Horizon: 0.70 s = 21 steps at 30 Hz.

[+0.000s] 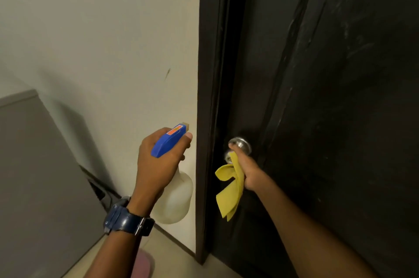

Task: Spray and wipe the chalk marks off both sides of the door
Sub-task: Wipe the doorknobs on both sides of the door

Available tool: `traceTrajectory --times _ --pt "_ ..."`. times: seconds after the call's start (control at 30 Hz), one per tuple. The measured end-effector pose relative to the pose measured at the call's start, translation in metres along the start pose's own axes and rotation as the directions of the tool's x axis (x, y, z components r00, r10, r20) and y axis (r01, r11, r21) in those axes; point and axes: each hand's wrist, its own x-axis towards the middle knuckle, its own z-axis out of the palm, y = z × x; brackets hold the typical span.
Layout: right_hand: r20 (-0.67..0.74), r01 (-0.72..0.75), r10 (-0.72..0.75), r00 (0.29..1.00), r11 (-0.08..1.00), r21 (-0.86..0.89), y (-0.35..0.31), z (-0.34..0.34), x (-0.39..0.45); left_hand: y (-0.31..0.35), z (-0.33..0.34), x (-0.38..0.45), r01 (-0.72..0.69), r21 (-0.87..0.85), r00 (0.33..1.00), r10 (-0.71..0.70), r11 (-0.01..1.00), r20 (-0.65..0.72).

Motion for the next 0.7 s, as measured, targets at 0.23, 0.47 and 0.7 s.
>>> traceTrajectory --times 0.23,0.47,0.7 --pt "0.163 -0.074 0.067 0.984 0.996 0.039 0.028 -0.035 -0.045 -0.024 0.01 0.007 0.027 -0.01 0.996 -0.026 1.0 0.081" --pt "0.14 0.033 -0.016 0.99 0.993 -0.113 0.018 -0.079 -0.105 -0.037 0.03 0.0 0.079 -0.025 0.985 -0.074 0.997 0.156" --pt "0.11 0.212 -0.197 0.974 0.964 -0.158 0.018 -0.122 -0.155 -0.019 0.046 -0.041 0.099 -0.054 0.968 -0.084 0.994 0.238"
